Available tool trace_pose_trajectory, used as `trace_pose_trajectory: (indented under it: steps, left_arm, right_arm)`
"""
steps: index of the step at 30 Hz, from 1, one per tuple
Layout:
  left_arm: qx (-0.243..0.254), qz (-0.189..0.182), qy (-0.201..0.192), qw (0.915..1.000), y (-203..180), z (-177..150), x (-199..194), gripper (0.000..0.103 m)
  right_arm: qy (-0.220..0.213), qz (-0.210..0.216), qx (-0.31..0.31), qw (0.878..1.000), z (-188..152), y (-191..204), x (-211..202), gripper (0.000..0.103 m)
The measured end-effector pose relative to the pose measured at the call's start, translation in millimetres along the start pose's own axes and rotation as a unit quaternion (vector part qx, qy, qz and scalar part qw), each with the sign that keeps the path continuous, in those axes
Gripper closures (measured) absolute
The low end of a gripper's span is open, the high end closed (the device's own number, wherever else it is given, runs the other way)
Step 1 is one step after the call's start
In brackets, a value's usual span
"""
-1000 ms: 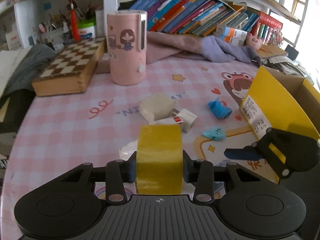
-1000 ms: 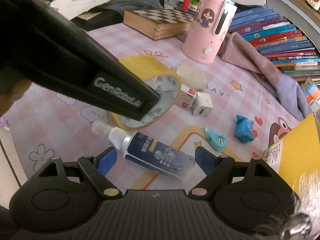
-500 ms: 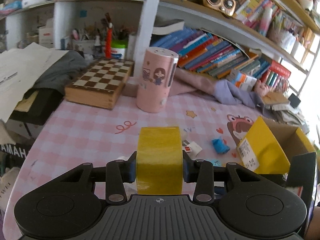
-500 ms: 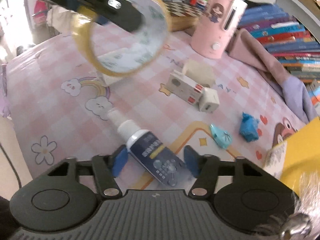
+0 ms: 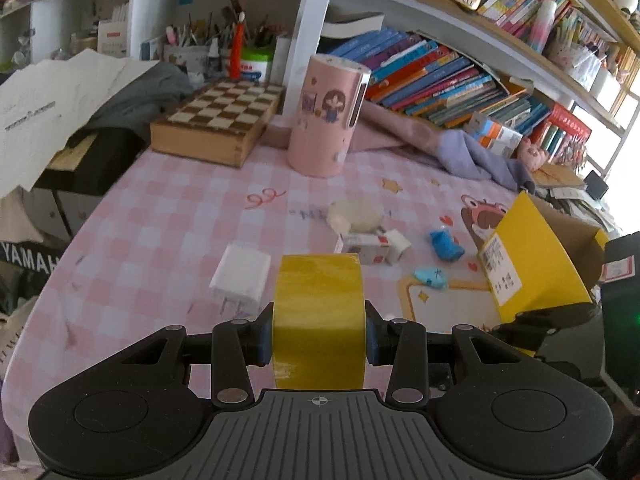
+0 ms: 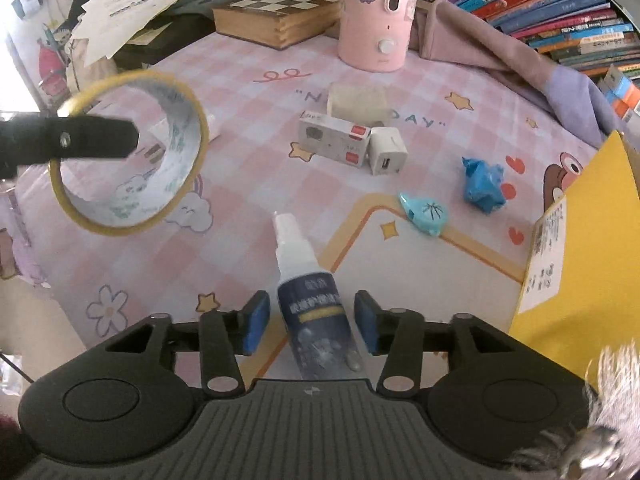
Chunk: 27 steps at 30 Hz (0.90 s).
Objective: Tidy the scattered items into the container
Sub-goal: 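Grasp the white spray bottle with the right gripper while the left gripper holds the tape, then carry the tape and spray bottle with both grippers over the yellow box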
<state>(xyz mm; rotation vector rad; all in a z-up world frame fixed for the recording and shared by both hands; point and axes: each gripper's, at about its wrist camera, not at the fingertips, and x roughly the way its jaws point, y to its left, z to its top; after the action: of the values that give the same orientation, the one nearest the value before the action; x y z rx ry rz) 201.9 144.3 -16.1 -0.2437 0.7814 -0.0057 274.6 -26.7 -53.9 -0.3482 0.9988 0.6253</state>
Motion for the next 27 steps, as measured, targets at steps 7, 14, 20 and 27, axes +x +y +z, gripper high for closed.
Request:
trace_pose_trajectory:
  steps: [7,14,20,27]
  left_arm:
    - [0.003,-0.005,0.009,0.9999,-3.1,-5.6,3.3,0.063]
    - [0.002,0.004,0.014,0.9999,-0.7,-6.6,0.5,0.063]
    - [0.015,0.0,0.005,0.9999,-6.2,-8.1,-7.6,0.063]
    - [0.023,-0.008,-0.021,0.9995,-8.7,-2.7,-26.3,0.063]
  right_arm:
    - [0.014,0.004,0.001,1.0,-5.9,-2.8,5.7,0.063]
    - [0.01,0.001,-0.003,1.0,-3.2,-1.2,6.8,0.072]
    - [-0.012,0.0,0.008,1.0,-3.2,1.0,-0.2,0.072]
    - [-0.057,0.004,0.031,0.998,0.8,-2.1,-33.9,0.072]
